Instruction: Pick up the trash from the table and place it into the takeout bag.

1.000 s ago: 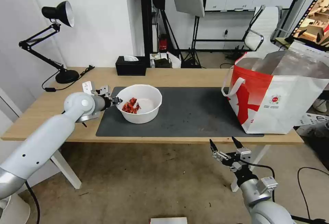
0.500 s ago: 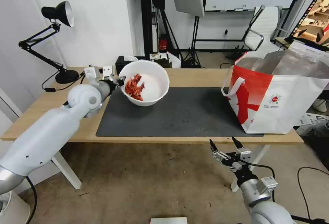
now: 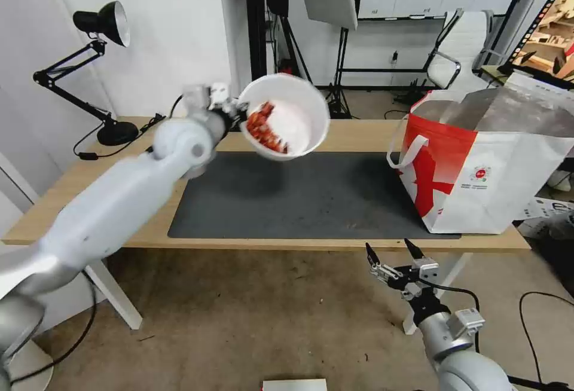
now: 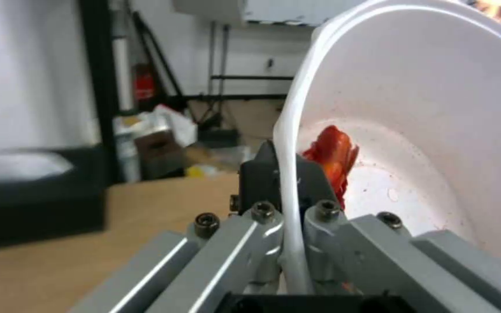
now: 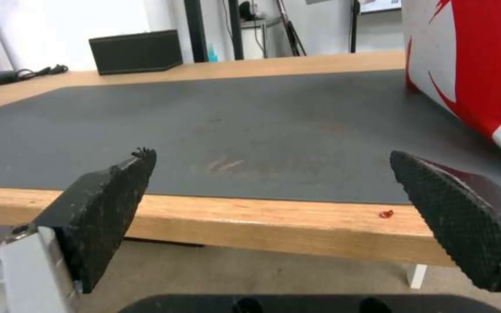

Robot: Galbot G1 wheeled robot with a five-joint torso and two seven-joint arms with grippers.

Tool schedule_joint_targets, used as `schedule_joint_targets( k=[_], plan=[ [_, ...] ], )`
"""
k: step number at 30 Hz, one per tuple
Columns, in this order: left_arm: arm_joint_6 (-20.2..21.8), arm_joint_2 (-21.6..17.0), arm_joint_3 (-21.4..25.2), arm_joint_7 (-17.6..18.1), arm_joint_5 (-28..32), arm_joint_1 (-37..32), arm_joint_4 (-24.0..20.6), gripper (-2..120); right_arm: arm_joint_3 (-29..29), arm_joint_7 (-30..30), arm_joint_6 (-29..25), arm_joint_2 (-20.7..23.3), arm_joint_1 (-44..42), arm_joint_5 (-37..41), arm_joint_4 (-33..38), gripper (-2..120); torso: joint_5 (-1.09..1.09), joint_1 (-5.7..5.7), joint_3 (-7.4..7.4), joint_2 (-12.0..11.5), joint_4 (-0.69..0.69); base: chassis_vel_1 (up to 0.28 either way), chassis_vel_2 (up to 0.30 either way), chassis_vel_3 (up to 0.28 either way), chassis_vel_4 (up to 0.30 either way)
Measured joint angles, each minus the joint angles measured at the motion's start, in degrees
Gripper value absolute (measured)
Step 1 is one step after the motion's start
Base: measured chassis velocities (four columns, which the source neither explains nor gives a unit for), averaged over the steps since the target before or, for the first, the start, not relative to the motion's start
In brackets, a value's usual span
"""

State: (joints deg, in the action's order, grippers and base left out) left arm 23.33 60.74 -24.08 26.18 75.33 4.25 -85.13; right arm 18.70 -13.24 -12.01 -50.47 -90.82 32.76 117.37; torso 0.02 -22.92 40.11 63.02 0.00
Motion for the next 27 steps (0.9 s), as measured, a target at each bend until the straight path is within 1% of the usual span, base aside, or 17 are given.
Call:
schedule_joint_targets(
  k=[1,2,3,5,6,9,10,12,14,15,16,18,19,21,22,27],
  plan=[
    [0.41,2.82,-0.89,0.32,0.82,2.56,2.07,0,0.0,-0.01,0.0,0.0,0.0,0.0,0.0,100,0.0,0.0,0.0,0.0,-0.01,0.0,0.0,0.0,0.0],
    [0.41,2.82,-0.89,0.32,0.82,2.56,2.07,0,0.0,-0.01,0.0,0.0,0.0,0.0,0.0,100,0.0,0.0,0.0,0.0,-0.01,0.0,0.0,0.0,0.0],
    [0.57,4.5,-1.34,0.45,1.28,3.98,3.36,0,0.0,0.0,0.0,0.0,0.0,0.0,0.0,100,0.01,0.0,0.0,0.0,-0.01,0.0,0.0,0.0,0.0],
    [1.06,10.38,-2.69,0.91,2.35,8.36,8.5,0,0.0,-0.01,0.0,0.0,-0.01,0.0,0.0,100,0.02,0.0,0.0,0.0,-0.01,0.0,0.0,0.0,0.0],
    [1.06,10.38,-2.69,0.91,2.35,8.36,8.5,0,0.0,-0.01,0.0,0.0,-0.01,0.0,0.0,100,0.02,0.0,0.0,0.0,-0.01,0.0,0.0,0.0,0.0],
    [1.62,18.06,-3.28,0.96,2.69,12.32,14.96,0,0.0,0.0,0.0,0.0,0.0,0.0,0.0,100,0.01,0.0,0.0,0.0,0.0,0.0,0.0,0.0,0.0],
    [1.62,18.06,-3.28,0.96,2.69,12.32,14.96,0,0.0,0.0,0.0,0.0,0.0,0.0,0.0,100,0.01,0.0,0.0,0.0,0.0,0.0,0.0,0.0,0.0],
    [1.89,24.58,-3.29,0.75,2.61,14.47,20.51,0,0.01,0.0,0.0,0.0,0.0,0.0,0.0,100,0.02,0.0,0.0,0.0,0.0,0.0,0.0,0.0,0.0],
    [1.97,28.76,-3.29,0.55,2.34,15.32,23.83,0,0.0,0.0,0.0,0.0,0.0,0.0,0.0,100,0.02,0.0,0.0,0.0,-0.03,0.0,0.0,0.0,0.0],
    [1.97,28.76,-3.29,0.55,2.34,15.32,23.83,0,0.0,0.0,0.0,0.0,0.0,0.0,0.0,100,0.02,0.0,0.0,0.0,-0.03,0.0,0.0,0.0,0.0],
    [1.83,30.55,-3.68,0.27,2.16,15.75,25.19,0,0.01,0.0,0.0,0.0,0.0,0.0,0.0,100,0.03,0.0,0.0,0.0,-0.04,0.0,0.0,0.0,0.0],
    [0.79,31.47,-6.48,-1.06,1.31,16.45,26.05,0,0.0,0.0,0.0,0.0,0.0,0.0,0.0,100,0.01,0.0,-0.01,0.01,-0.03,0.0,0.0,0.0,0.0],
    [0.79,31.47,-6.48,-1.06,1.31,16.45,26.05,0,0.0,0.0,0.0,0.0,0.0,0.0,0.0,100,0.01,0.0,-0.01,0.01,-0.03,0.0,0.0,0.0,0.0],
    [0.26,31.52,-8.49,-1.87,0.17,16.49,26.29,0,0.0,0.0,0.0,0.0,0.0,0.0,0.0,100,0.0,0.0,0.0,0.01,0.01,0.0,0.0,0.0,0.0],
    [0.02,31.44,-9.81,-2.86,-1.38,16.18,26.4,0,0.0,0.0,0.0,0.0,0.0,0.0,0.0,100,-0.01,0.0,0.0,0.01,0.03,0.0,0.0,0.0,0.0],
    [-0.21,31.17,-10.98,-3.55,-3.48,14.79,26.45,0,0.0,0.0,0.0,0.0,0.0,0.0,0.0,100,-0.01,0.0,0.0,0.01,0.01,0.0,0.0,0.0,0.0]
  ],
)
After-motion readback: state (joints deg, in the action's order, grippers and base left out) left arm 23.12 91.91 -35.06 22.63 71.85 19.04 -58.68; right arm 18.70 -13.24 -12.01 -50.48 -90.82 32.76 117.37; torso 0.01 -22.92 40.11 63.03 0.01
